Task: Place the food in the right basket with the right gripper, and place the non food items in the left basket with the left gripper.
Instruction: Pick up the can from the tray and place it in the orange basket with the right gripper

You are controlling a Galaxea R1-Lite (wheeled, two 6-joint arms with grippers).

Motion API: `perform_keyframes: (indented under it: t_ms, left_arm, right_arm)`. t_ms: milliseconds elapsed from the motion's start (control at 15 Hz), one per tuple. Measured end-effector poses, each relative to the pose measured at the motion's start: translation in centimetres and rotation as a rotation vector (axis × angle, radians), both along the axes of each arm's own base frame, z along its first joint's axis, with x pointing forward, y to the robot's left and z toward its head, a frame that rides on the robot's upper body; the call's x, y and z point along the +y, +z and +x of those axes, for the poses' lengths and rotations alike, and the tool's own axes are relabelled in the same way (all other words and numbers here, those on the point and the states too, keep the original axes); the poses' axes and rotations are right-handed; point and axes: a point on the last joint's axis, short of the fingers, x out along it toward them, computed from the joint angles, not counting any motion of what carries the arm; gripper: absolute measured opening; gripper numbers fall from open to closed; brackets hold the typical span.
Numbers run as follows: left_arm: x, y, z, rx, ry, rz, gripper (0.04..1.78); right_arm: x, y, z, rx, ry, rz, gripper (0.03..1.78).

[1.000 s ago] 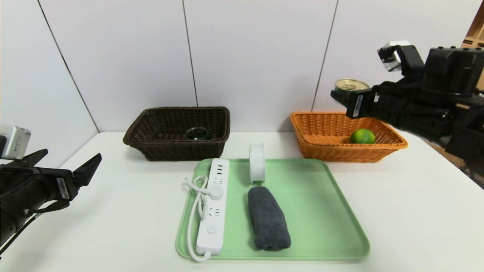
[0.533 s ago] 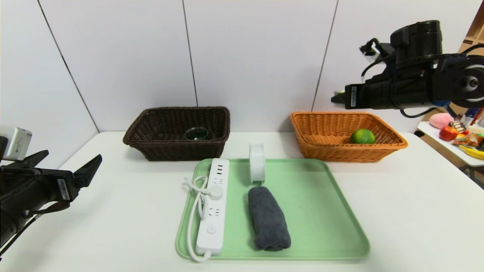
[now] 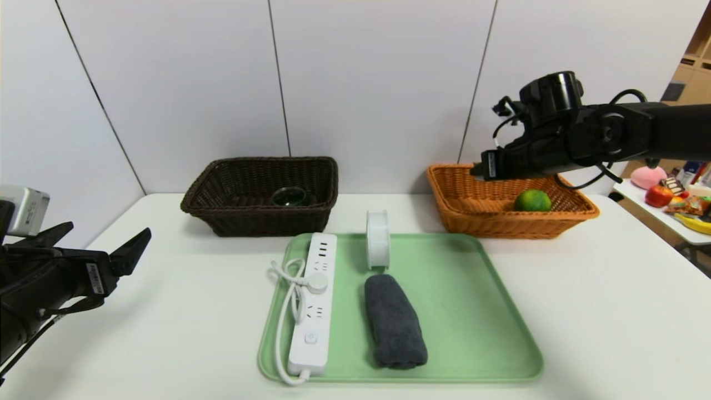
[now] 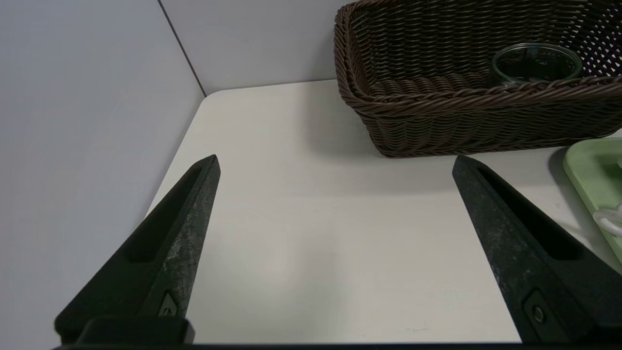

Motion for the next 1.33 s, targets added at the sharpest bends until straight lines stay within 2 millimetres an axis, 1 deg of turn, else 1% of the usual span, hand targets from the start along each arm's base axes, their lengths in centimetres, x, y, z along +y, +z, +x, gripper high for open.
perform_keyframes:
  t_ms: [333,600,933,1333]
  left_arm:
    - [0.0,-0.2,0.2,0.009,0.000,-0.002,1.69]
    - [0.0,-0.2,0.2,0.012,0.000,-0.002,1.69]
    - [0.0,-0.3,0.4,0.016,0.001,0.002,1.69]
    - [0.0,-0.4,0.4,0.021,0.003,-0.004,1.69]
  right_arm:
    - [0.3,-2.3,2.3,0.064,-0.004,-0.014,0.97]
    - [0.5,-4.4,3.3,0.107,-0.006,-0.022,0.97]
    - [0.4,-5.7,3.9,0.131,-0.013,-0.026,0.97]
    - [0.3,-6.4,4.2,0.145,-0.015,-0.028,0.97]
